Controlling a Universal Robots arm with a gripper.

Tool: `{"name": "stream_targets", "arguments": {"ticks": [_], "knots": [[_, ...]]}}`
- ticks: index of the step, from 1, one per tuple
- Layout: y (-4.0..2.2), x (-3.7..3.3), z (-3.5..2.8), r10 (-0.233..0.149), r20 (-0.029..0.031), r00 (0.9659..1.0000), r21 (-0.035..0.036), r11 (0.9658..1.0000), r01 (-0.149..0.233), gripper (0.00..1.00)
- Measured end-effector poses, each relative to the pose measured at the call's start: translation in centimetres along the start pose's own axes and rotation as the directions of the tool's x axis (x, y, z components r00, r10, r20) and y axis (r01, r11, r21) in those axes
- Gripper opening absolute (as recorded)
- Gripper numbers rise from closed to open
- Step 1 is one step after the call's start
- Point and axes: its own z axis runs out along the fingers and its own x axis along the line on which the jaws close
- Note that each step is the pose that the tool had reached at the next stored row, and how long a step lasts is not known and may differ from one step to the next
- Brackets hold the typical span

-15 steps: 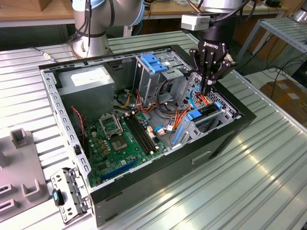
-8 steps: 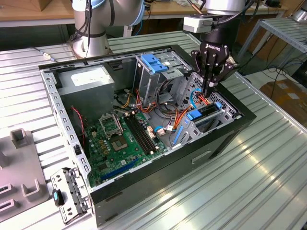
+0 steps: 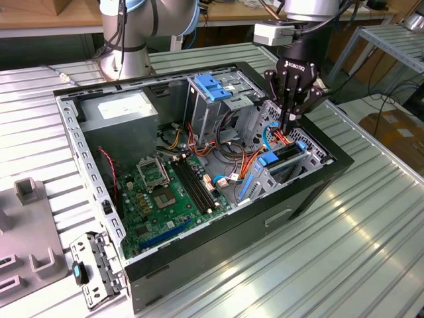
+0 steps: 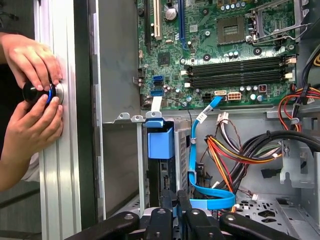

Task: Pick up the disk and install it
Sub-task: 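Insert the second disk wire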

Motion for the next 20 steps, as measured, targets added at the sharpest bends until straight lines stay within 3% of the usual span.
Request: {"name": "stream_targets", "arguments": {"ticks": [18,20], "knots": [[0.36,0.73,0.27,-0.003,0.0000,1.0000,0.0010,1.0000,0.003,0.17],[0.43,1.34,0.51,-0.006,0.0042,1.0000,0.0018,1.0000,0.006,0.17]]}}
